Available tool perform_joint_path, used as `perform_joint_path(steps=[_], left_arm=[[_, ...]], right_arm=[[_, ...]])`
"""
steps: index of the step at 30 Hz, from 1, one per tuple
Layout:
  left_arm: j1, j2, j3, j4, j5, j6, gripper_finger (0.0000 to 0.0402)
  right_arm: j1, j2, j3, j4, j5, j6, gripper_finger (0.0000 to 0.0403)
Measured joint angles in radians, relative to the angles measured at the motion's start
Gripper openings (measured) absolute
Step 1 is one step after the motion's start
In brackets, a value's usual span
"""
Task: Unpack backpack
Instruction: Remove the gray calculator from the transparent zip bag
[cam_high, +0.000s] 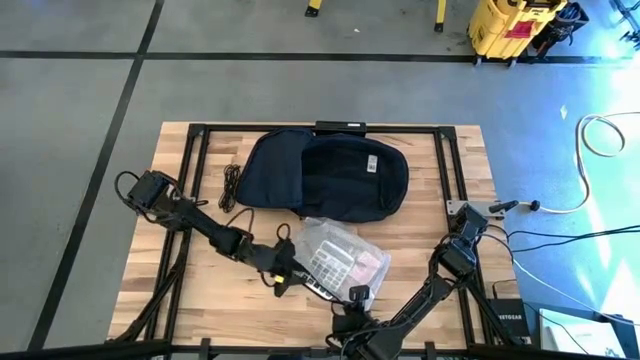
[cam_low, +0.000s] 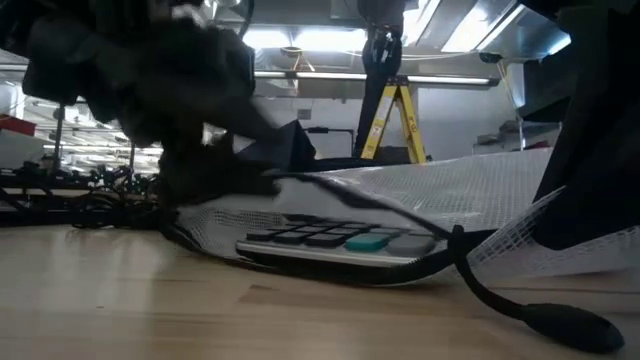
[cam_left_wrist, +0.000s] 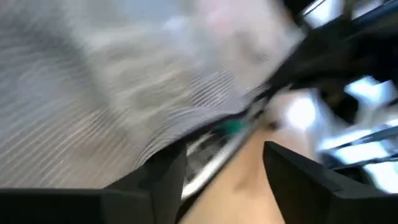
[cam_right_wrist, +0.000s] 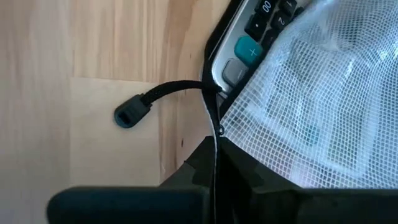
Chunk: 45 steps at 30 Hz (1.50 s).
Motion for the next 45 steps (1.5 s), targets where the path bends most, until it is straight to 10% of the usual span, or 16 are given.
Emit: perform_joint_path(steps=[32, 45], left_arm=[[0.05, 0.054, 0.078, -0.175, 0.014, -0.02, 0.0249], [0.058, 0.059, 0.073, -0.089, 0.186, -0.051, 0.0249]], right_arm=[[-0.065, 0.0, 0.0, 0.07, 0.044, -0.134, 0.0], [-0.096, 0.0, -0.001, 0.095, 0.057, -0.163, 0.0]])
